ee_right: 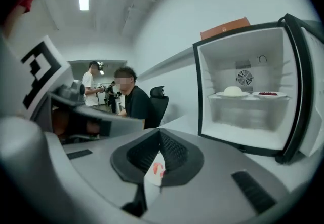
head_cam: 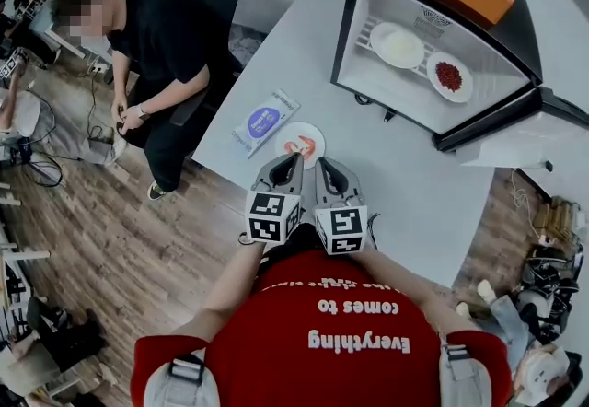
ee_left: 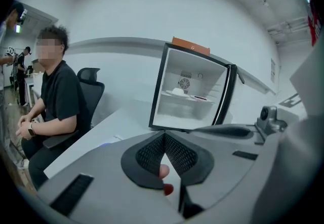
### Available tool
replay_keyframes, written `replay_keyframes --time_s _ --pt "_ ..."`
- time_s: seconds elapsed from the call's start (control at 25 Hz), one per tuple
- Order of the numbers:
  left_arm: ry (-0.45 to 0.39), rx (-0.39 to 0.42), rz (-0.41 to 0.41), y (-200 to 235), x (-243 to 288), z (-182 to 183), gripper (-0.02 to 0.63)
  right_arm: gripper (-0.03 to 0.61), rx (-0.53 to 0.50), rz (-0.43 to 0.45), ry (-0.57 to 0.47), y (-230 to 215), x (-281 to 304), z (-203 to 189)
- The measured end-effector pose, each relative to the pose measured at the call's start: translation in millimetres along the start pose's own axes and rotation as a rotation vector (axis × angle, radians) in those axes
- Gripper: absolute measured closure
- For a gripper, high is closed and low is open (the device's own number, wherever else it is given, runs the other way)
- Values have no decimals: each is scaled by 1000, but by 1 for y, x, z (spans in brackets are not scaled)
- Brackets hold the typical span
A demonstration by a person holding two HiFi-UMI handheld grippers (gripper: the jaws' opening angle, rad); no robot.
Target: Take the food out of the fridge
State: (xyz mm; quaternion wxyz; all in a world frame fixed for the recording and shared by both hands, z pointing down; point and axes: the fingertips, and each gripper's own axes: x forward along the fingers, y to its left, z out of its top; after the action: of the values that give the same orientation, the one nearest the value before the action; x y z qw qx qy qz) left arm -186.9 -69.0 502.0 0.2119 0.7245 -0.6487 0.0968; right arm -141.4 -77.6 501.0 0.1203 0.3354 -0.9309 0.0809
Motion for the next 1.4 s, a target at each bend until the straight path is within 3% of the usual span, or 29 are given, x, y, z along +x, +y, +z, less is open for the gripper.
replay_keyframes --time_s 0.16,0.4,0.76,1.16,1.4 --pt "-4 33 -49 -18 7 7 607 565 4 38 4 3 -8 5" --pt "1 94 -114 -42 22 13 609 565 11 -51 -20 -25 -29 11" --pt "-25 163 -233 -84 58 37 608 565 104 -184 -107 -82 -59 19" --pt "0 228 -365 -127 93 48 607 565 307 -337 -215 -170 -84 30" --pt "19 226 -390 -132 108 49 607 563 405 -439 -232 -234 -86 33"
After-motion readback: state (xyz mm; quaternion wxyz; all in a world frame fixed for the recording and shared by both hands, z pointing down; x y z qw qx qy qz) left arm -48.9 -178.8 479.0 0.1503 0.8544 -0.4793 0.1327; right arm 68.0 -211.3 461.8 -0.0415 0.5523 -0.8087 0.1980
